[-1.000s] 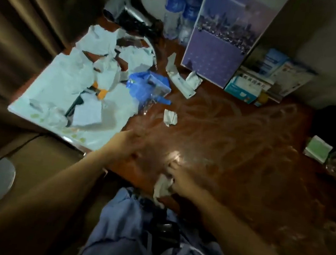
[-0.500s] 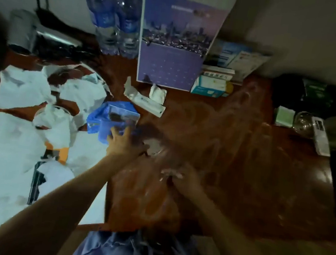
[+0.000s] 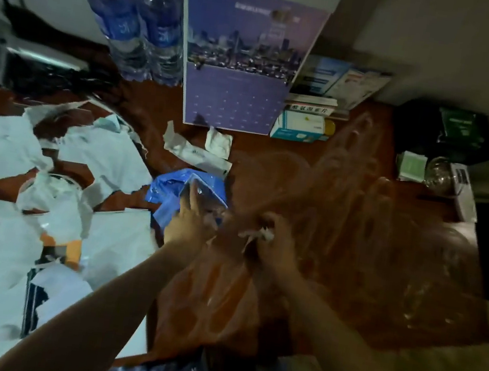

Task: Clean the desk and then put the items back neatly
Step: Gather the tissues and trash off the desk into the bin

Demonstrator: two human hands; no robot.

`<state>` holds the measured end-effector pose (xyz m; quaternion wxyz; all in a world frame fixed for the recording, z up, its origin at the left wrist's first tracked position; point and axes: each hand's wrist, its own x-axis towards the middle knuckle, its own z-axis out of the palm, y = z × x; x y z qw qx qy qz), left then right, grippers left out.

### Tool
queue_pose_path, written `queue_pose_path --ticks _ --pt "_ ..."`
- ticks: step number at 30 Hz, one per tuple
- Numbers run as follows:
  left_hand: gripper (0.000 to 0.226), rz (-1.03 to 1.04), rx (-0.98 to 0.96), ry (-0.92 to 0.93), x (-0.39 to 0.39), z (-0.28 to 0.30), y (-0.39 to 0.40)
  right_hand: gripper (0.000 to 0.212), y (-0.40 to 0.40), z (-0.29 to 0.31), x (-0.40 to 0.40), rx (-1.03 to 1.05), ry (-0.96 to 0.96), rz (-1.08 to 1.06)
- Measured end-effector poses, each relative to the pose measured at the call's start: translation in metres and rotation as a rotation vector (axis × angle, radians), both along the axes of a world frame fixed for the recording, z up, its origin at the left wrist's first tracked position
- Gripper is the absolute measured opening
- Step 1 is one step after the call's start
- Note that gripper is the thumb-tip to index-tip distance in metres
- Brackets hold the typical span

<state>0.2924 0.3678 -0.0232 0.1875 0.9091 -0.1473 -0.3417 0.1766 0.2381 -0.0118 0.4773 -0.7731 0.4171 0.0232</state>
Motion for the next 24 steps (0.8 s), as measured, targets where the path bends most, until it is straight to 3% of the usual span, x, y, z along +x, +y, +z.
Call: queue_pose_path --ticks 5,8,11,15,19,23,24 --pt "0.072 -0.008 -0.001 0.029 0.003 -0.003 0.001 0.060 -0.020 0.005 0.054 0.011 0.078 0.177" --pt "0.055 0.001 -0.047 0.010 0.010 0.006 0.004 0.076 -0.025 0.003 0.104 -0.132 0.120 0.303" --pt "0.031 0.009 0.008 -0.058 0.028 0.009 0.009 0.079 -0.019 -0.003 0.148 -0.117 0.050 0.360" --pt "0.030 0.019 -0.014 -0.057 0.050 0.009 0.030 0.080 -0.014 -0.007 0.170 -0.045 0.013 0.386" --pt "0.057 0.033 -0.042 -0.083 0.060 0.020 0.039 0.058 -0.013 -0.013 0.167 -0.172 0.046 0.418" --pt "0.023 0.140 -0.092 -0.043 0.067 0.027 0.038 0.012 -0.015 -0.018 0.156 -0.162 0.101 0.301" --pt "0.020 0.151 -0.119 -0.052 0.068 0.030 0.037 0.012 -0.015 -0.017 0.152 -0.153 0.114 0.278"
